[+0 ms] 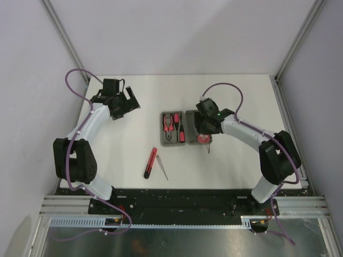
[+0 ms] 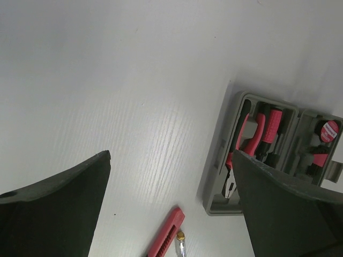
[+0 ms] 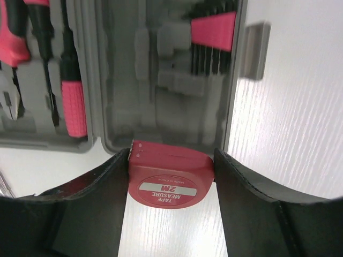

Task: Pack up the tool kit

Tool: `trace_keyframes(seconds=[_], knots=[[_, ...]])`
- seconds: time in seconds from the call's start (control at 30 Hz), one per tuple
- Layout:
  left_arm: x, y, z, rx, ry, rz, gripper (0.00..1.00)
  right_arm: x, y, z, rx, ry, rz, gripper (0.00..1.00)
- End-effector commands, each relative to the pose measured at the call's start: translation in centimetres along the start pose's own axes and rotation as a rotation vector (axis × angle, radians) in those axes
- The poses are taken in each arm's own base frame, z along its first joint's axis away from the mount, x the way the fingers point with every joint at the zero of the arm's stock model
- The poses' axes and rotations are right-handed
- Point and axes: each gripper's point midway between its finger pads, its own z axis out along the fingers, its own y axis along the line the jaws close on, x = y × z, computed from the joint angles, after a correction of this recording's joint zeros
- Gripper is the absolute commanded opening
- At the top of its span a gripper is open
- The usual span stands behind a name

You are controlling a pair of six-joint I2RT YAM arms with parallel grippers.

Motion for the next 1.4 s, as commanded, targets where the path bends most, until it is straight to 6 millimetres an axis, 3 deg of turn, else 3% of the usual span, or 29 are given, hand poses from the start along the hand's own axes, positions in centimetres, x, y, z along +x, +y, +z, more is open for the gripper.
trace_keyframes(seconds=[0.0,0.2,0.3,0.57,0.67,0.77,0.9,1.07,1.37], knots=[[-1.0,-0.7,-1.2,0.035,-0.04,-0.002,0.98,-4.0,0.1,0.4,-0.009,-0.101,-0.053,0.46],[-1.0,-0.6,-1.2,0.034,-0.039,0.0,0.98,-6.2,0.6,1.6,-0.024,-0.159,-0.097,0.46],[-0.9,-0.7,-1.2,0.036,-0.037,-0.001,0.98,-8.3,1.3,0.9,-0.042,-0.22,-0.1,0.46],[-0.7,-0.7,-1.1,0.038,-0.029,0.0,0.98,-13.9,3.2,-3.3,-0.114,-0.417,-0.116,0.46],[-0.7,-0.8,-1.0,0.041,-0.025,-0.001,0.98,-15.5,3.3,-3.7,-0.11,-0.461,-0.155,0.47],[-0.7,-0.8,-1.0,0.045,-0.022,0.0,0.98,-16.5,3.0,-2.6,-0.091,-0.472,-0.19,0.47],[-0.7,-0.9,-1.0,0.048,-0.023,0.0,0.98,-16.5,3.0,0.1,-0.107,-0.454,-0.225,0.47],[-0.7,-0.8,-1.0,0.047,-0.025,0.003,0.98,-14.4,3.1,3.2,-0.124,-0.387,-0.264,0.47],[-0.6,-0.7,-0.7,0.04,-0.019,0.004,0.98,-11.2,2.7,2.8,-0.145,-0.327,-0.264,0.47]])
